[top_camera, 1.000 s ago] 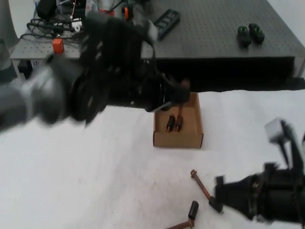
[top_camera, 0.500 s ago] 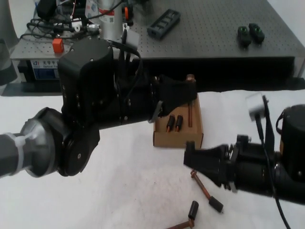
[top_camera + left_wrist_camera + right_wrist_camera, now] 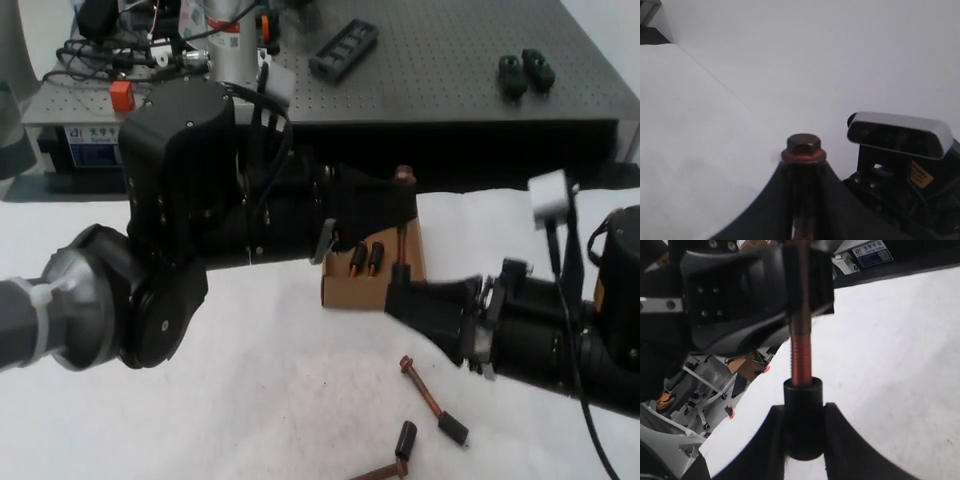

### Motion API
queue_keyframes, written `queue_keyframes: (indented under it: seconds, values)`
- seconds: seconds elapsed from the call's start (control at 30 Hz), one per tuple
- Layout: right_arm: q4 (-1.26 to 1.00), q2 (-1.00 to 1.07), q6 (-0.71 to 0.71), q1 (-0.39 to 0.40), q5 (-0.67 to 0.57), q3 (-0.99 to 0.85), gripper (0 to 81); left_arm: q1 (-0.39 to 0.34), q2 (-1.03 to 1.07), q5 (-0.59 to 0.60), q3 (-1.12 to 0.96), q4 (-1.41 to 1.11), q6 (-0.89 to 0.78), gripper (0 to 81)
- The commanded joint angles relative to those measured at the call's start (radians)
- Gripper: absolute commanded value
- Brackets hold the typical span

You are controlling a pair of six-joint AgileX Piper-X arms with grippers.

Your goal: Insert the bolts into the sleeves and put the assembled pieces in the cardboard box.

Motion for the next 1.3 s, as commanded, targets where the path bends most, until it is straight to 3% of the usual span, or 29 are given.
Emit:
queue_keyframes:
  seconds: [0.0,0.1,0.23,0.3,0.47,0.63,0.77,1.0,1.2,1.27]
  values:
    - [-0.041,0.002,-0.013,-0.002,0.021,-0.011,2.9,-0.003,-0.015,0.027,-0.005,-0.020,0.001,0.0]
    - [-0.084,0.002,-0.018,-0.002,0.040,-0.011,2.9,-0.003,-0.015,0.027,-0.005,-0.020,0.003,9.7]
    - [-0.071,0.002,-0.040,-0.023,0.090,-0.011,2.9,-0.003,-0.015,0.015,-0.005,-0.020,0.031,45.0]
    - [-0.043,0.006,-0.055,-0.057,0.142,-0.014,2.9,-0.003,-0.015,-0.026,-0.005,-0.017,0.023,56.6]
    - [0.245,0.137,-0.262,-0.162,0.219,-0.175,2.9,-0.003,-0.015,-0.060,-0.005,0.121,0.131,51.9]
    - [0.480,0.430,-0.373,-0.180,0.289,-0.478,2.9,-0.003,-0.015,-0.148,-0.007,0.424,0.340,51.2]
    - [0.657,0.693,-0.389,-0.176,0.363,-0.782,2.9,-0.037,-0.013,-0.289,-0.007,0.675,0.580,47.0]
    - [0.935,1.004,-0.399,-0.176,0.414,-1.174,2.7,-0.169,0.074,-0.510,-0.101,0.990,0.905,41.9]
    - [1.084,1.121,-0.416,-0.176,0.421,-1.325,1.3,-0.194,0.212,-0.542,-0.244,1.155,1.020,41.9]
    - [1.083,1.124,-0.421,-0.176,0.421,-1.328,9.7,-0.197,0.247,-0.554,-0.282,1.174,1.040,41.9]
